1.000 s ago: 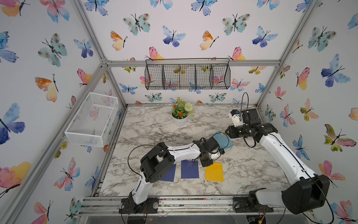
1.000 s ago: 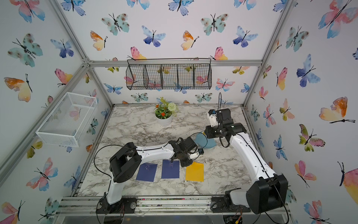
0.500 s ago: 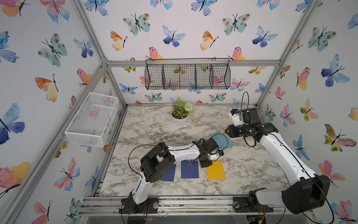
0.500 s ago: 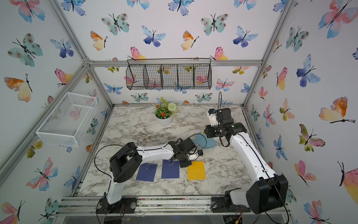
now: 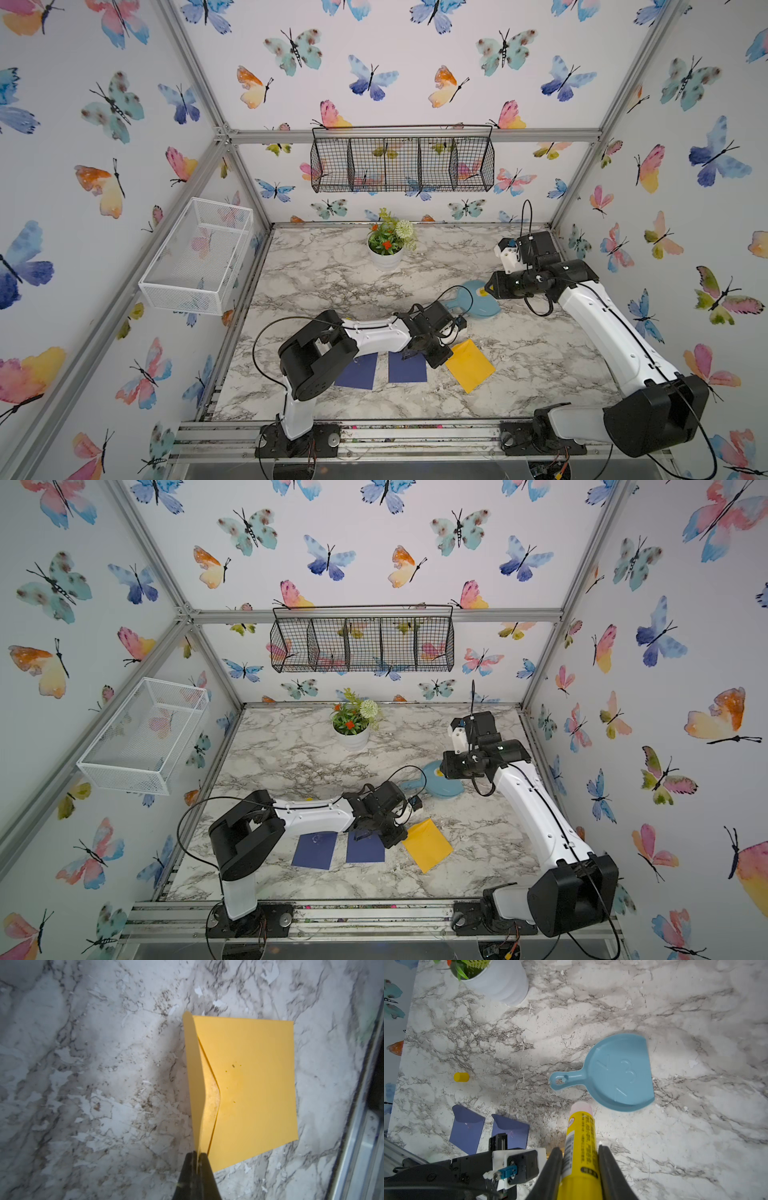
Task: Seal the envelope with a glue stick
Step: Adjust the envelope at the center of the board.
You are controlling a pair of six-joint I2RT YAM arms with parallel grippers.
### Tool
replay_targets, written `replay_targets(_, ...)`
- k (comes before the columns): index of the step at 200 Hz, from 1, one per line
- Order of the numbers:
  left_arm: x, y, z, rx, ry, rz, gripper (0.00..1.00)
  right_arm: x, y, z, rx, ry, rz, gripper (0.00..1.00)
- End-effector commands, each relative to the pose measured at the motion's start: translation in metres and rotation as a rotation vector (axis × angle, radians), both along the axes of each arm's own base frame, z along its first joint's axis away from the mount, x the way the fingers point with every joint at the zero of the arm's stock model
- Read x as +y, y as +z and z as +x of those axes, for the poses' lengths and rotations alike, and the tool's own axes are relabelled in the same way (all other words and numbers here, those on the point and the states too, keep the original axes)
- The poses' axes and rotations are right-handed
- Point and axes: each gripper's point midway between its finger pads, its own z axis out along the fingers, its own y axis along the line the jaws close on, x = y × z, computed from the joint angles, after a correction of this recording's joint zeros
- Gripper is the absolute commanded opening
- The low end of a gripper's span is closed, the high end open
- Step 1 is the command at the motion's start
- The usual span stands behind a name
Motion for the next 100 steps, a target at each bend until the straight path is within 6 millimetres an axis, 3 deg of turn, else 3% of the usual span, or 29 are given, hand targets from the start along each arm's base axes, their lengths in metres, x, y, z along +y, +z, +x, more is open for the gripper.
replay_targets(1, -0.016, 0.022, -0.005, 0.132, 0.132, -0.144, 0.03, -0.007, -0.021, -0.026, 0.179, -0.051, -0.018, 0.02)
replay_targets(54, -0.022, 0.014, -0.016, 0.273, 0.227, -0.18, 0.03, -0.008, -0.063, -0.066, 0.371, -0.108, -0.001, 0.02)
replay_targets(100, -0.026, 0.004, -0.026, 0.349, 0.254, -0.175, 0.0, -0.001, -0.099, -0.095, 0.434, -0.13, -0.059, 0.02)
